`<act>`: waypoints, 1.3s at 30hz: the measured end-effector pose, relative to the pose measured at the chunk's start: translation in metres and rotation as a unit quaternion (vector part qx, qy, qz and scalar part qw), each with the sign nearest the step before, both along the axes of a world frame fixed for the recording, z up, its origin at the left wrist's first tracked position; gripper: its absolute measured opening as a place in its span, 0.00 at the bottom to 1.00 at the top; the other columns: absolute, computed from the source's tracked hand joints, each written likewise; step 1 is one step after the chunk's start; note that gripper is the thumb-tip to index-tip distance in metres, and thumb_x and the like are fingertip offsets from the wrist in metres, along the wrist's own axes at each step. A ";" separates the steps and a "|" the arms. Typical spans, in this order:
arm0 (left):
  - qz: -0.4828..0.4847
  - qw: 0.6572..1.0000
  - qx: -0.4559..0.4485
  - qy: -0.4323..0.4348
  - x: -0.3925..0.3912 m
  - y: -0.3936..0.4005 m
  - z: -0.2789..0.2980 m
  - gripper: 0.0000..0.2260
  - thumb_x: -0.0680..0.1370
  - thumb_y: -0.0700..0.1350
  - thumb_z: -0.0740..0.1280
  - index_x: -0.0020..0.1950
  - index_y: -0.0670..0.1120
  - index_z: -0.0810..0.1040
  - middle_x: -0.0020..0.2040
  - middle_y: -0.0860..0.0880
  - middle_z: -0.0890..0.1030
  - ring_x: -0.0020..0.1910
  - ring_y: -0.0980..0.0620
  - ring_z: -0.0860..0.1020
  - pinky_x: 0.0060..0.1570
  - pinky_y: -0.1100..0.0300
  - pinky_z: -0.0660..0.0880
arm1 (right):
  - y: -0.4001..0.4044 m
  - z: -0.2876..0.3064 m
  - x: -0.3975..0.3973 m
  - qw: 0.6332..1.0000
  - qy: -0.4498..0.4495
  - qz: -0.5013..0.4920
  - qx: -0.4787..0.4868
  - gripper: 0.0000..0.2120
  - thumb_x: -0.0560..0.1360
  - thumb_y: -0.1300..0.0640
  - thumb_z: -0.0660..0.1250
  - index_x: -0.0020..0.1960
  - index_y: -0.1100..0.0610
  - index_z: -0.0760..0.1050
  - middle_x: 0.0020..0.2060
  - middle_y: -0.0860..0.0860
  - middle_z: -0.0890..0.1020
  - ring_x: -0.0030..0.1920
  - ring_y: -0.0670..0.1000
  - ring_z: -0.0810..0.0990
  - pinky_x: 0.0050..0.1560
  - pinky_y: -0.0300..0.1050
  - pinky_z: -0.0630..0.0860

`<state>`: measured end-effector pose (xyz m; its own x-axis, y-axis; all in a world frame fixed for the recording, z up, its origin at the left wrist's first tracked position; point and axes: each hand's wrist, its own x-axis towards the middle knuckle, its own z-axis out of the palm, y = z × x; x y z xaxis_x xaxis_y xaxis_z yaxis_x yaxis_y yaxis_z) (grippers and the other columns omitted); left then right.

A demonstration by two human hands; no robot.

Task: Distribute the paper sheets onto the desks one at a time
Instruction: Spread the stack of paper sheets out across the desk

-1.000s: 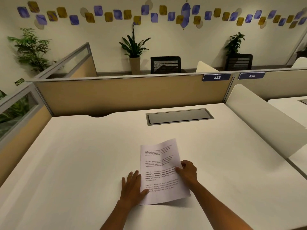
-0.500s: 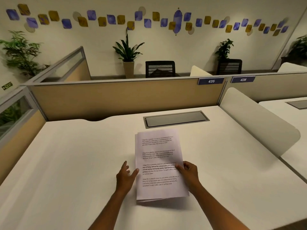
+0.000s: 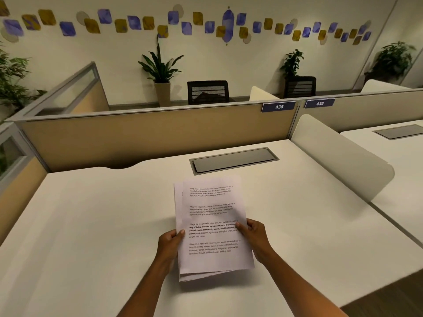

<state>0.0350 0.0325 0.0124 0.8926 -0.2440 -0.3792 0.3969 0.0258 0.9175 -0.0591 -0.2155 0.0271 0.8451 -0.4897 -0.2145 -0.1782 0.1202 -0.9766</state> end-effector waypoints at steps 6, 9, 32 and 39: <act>0.021 1.000 -0.006 0.005 -0.005 -0.024 -0.003 0.08 0.79 0.40 0.67 0.49 0.36 0.82 0.48 0.39 0.85 0.46 0.41 0.83 0.48 0.50 0.81 | -0.027 -0.007 -0.006 1.000 0.009 -0.012 -0.016 0.08 0.75 0.56 0.72 0.45 0.62 0.82 0.42 0.58 0.87 0.42 0.58 0.85 0.46 0.55 0.83; 0.035 0.999 0.007 0.001 -0.005 -0.034 0.000 0.09 0.78 0.41 0.67 0.49 0.35 0.81 0.47 0.38 0.85 0.44 0.40 0.83 0.48 0.48 0.81 | -0.050 -0.008 -0.005 0.999 0.015 -0.018 -0.022 0.09 0.75 0.56 0.72 0.46 0.63 0.81 0.43 0.58 0.87 0.43 0.60 0.85 0.47 0.56 0.83; 0.198 0.977 0.071 -0.020 0.028 -0.090 0.008 0.09 0.78 0.43 0.68 0.54 0.39 0.81 0.54 0.35 0.82 0.53 0.34 0.80 0.59 0.37 0.75 | -0.282 -0.016 0.020 0.989 0.113 -0.049 -0.077 0.10 0.75 0.60 0.69 0.45 0.68 0.78 0.44 0.64 0.84 0.38 0.57 0.80 0.47 0.56 0.80; 0.218 0.972 0.089 -0.021 0.012 -0.091 0.016 0.07 0.78 0.42 0.67 0.53 0.39 0.80 0.54 0.36 0.81 0.54 0.34 0.80 0.59 0.38 0.75 | -0.304 -0.030 0.017 0.968 0.188 -0.030 -0.161 0.07 0.76 0.58 0.68 0.43 0.61 0.78 0.42 0.59 0.83 0.37 0.55 0.79 0.39 0.44 0.74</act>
<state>0.0472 -0.0580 0.0286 0.9120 0.2276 -0.3412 0.3454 0.0225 0.9382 -0.0419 -0.5197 -0.0031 0.7054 -0.6280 -0.3288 -0.5299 -0.1591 -0.8330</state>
